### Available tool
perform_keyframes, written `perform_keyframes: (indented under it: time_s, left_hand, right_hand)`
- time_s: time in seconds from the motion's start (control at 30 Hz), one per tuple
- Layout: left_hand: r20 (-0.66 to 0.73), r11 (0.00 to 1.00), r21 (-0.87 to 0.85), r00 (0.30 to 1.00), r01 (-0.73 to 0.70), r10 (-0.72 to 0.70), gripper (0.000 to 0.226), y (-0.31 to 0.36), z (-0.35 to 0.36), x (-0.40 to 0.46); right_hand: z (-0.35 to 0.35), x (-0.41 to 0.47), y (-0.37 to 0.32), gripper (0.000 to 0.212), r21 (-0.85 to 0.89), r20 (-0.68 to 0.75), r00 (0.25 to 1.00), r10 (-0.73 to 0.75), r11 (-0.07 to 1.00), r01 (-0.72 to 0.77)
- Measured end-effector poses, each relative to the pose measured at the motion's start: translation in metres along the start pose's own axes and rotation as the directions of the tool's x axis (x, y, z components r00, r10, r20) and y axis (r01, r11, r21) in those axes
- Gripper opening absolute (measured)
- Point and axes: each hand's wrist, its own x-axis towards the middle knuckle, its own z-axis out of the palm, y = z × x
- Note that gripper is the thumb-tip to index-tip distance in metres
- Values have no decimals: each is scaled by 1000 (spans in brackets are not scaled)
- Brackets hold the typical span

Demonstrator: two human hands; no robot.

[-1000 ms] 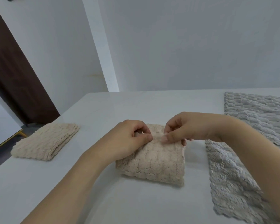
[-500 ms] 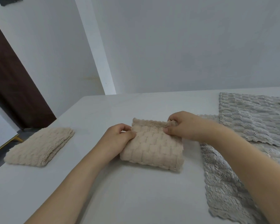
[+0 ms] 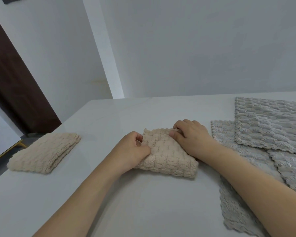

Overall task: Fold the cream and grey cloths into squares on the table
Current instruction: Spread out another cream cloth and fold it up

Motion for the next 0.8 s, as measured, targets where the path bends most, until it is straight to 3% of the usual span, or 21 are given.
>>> perform_keyframes:
  time_s: [0.13,0.3,0.4,0.67,0.8]
  left_hand:
    - [-98,995,96,995,-22,32,17,-5,2,4]
    - [-129,973,229,992,37,-7,14,0,2,1]
    - [-76,980,190,996,59,-45,19,5,2,-3]
    - [-19,995,51,996,89,-88,14,9,-1,-5]
    - [35,982,-72,984,176,-173,15,13,-6,-6]
  right_hand:
    - [-3,0,-3,24,108,-60,996,-73,991,79]
    - [-13,-2,-9,31,14,98,995,-2,1000,1]
    - [-21,-1,-13,34,-45,108,994,25,999,-21]
    - [-32,-2,-15,34,134,279,955,101,981,-143]
    - [-34,-3,-11,37,89,331,939,90,988,-126]
